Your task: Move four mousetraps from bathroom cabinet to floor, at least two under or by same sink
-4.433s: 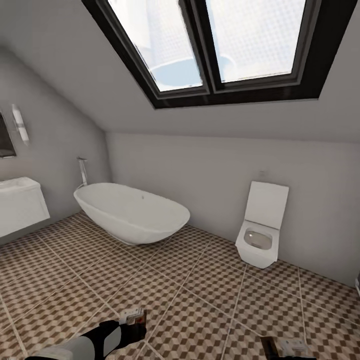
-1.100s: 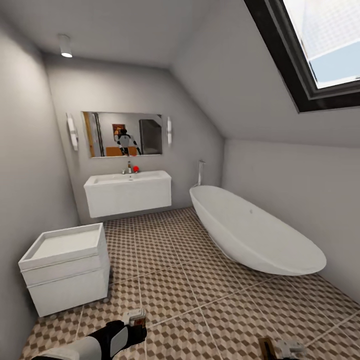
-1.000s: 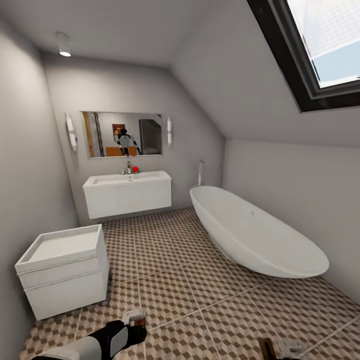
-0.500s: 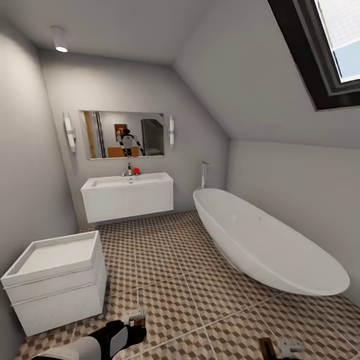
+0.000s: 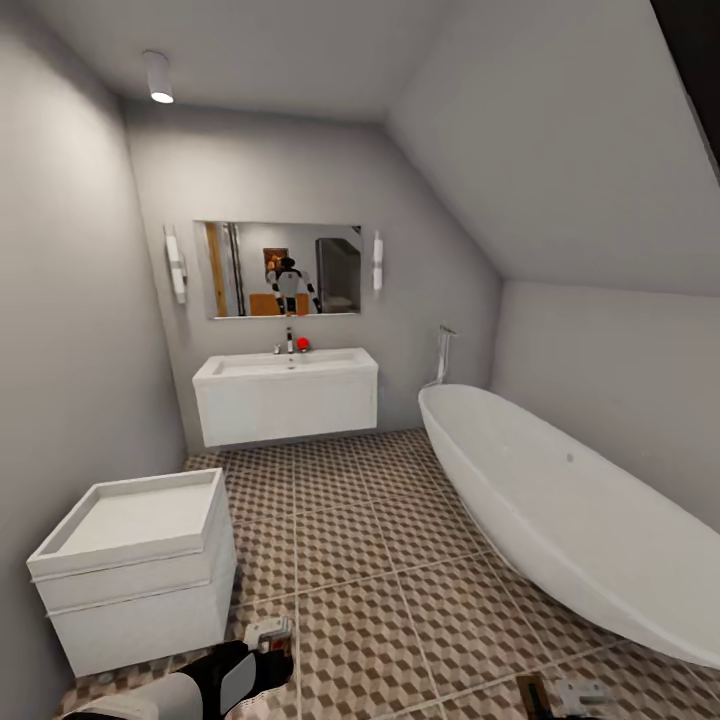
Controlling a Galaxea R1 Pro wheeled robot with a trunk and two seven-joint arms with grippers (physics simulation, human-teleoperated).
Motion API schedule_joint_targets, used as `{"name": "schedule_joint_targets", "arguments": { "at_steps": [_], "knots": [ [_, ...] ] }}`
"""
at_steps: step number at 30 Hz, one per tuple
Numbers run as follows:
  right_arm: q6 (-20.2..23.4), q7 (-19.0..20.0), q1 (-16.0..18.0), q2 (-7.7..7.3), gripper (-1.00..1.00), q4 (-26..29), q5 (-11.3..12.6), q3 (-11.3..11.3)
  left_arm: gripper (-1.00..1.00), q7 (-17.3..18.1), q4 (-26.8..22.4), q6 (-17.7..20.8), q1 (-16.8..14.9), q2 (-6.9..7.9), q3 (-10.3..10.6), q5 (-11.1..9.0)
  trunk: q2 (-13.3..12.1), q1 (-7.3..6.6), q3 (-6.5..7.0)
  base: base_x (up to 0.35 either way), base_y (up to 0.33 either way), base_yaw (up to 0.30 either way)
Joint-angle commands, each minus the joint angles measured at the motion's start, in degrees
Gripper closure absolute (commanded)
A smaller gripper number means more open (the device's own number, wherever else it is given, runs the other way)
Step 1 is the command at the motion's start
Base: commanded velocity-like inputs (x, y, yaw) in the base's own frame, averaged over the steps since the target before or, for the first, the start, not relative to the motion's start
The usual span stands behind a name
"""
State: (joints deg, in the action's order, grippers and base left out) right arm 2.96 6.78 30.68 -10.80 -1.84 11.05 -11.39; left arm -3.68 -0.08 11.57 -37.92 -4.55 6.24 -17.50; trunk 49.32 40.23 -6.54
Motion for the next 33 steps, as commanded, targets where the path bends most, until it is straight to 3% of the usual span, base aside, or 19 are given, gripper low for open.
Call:
{"name": "schedule_joint_targets", "arguments": {
  "at_steps": [1,11,26,33],
  "knots": [
    [0.11,0.25,0.08,-0.01,1.0,-0.1,0.79,-0.48,1.0,-0.28,-0.01,0.21,-0.05,-0.02,0.5,-0.52,0.07,0.05,-0.09,0.324,0.0,0.023],
    [0.31,0.35,0.08,0.07,1.0,-0.1,0.72,-0.48,1.0,-0.27,-0.01,0.21,-0.05,-0.19,0.53,-0.43,0.07,0.05,-0.09,0.324,0.0,0.012],
    [0.12,0.22,0.08,0.08,1.0,-0.1,0.8,-0.48,1.0,-0.24,-0.01,0.24,-0.05,-0.26,0.53,-0.39,0.07,0.05,-0.09,0.324,0.0,0.246],
    [0.25,0.25,0.08,0.08,1.0,-0.12,0.73,-0.48,1.0,-0.18,-0.01,0.21,-0.05,-0.59,0.53,-0.19,0.07,0.05,-0.09,0.324,0.0,0.069]
  ]
}}
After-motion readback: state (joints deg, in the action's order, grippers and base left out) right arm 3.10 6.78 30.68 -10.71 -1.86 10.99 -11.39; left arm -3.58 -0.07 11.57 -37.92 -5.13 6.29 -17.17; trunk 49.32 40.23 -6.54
